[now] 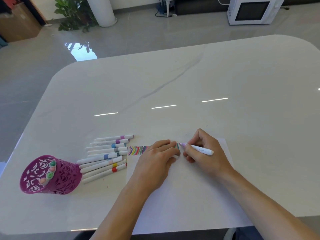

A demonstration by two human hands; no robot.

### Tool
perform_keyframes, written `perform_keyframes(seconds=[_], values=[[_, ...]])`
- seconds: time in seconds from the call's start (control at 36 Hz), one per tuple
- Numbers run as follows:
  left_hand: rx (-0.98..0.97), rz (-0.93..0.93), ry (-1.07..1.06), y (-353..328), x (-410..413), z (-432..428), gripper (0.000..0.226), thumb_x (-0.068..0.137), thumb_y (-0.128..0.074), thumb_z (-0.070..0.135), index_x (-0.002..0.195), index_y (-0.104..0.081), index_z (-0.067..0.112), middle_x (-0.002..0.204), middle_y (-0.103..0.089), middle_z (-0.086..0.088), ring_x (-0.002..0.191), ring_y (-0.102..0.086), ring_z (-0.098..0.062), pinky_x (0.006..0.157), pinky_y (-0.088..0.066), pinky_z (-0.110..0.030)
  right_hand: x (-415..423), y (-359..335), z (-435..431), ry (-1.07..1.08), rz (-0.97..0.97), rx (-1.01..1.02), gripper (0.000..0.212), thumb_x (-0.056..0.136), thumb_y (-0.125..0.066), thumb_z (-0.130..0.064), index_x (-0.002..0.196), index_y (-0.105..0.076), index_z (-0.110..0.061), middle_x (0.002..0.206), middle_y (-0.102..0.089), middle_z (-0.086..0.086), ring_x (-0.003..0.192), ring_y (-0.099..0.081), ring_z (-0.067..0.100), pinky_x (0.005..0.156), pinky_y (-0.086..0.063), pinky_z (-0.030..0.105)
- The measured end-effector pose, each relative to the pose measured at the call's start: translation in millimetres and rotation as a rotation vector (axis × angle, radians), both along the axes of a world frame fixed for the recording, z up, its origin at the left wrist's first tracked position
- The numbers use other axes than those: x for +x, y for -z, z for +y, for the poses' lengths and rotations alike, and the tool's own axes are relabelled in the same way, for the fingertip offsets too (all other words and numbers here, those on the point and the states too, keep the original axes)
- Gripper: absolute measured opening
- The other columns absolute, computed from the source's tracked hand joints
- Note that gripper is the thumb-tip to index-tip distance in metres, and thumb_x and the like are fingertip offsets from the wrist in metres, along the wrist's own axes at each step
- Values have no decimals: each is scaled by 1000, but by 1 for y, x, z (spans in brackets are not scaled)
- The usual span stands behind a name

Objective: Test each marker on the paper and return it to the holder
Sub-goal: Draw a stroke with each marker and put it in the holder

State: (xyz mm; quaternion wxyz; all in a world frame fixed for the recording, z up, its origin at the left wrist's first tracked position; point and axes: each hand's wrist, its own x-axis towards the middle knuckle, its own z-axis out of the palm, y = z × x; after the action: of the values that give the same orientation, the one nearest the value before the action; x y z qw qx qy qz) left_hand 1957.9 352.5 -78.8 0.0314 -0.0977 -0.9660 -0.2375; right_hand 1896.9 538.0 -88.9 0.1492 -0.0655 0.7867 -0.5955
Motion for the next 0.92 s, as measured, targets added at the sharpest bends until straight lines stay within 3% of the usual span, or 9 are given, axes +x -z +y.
perform_keyframes(seconds=[0.19, 0.33, 0.42, 0.64, 0.92], values=[[-34, -67, -10, -4, 1, 2, 18, 97, -59, 16, 106, -71, 26, 127, -64, 23, 132, -47, -8, 95, -43, -23, 0, -1, 0, -7, -3, 11, 26, 87, -72, -26, 75, -50, -23, 68, -74, 7, 66, -70, 35, 62, -57, 53], [-36, -87, -25, -4, 0, 3, 18, 98, -57, 17, 106, -71, 26, 131, -62, 23, 134, -46, -7, 97, -45, -25, -2, -1, 0, -12, -38, 15, 27, 84, -74, -23, 72, -50, -22, 65, -73, 7, 60, -68, 31, 57, -53, 39], [-41, -84, -40, -4, 0, 4, 18, 97, -58, 17, 105, -71, 26, 130, -63, 22, 133, -47, -7, 97, -43, -24, -3, -1, 0, -16, -56, 6, 29, 83, -75, -21, 70, -49, -21, 64, -72, 8, 56, -66, 22, 55, -52, 36], [-64, -85, -47, -4, 0, 5, 18, 97, -58, 16, 105, -71, 27, 130, -63, 23, 133, -46, -7, 97, -37, -20, -4, -3, 1, -10, -60, 21, 32, 85, -75, -8, 68, -49, -17, 61, -70, 12, 52, -65, 15, 49, -48, 23], [-52, -80, -61, -3, 0, 5, 20, 95, -62, 15, 105, -72, 29, 130, -64, 22, 132, -49, -7, 94, -36, -19, -4, -5, 1, -22, -55, 77, 33, 79, -74, -14, 64, -46, -23, 61, -69, 12, 53, -62, 15, 54, -47, 31]])
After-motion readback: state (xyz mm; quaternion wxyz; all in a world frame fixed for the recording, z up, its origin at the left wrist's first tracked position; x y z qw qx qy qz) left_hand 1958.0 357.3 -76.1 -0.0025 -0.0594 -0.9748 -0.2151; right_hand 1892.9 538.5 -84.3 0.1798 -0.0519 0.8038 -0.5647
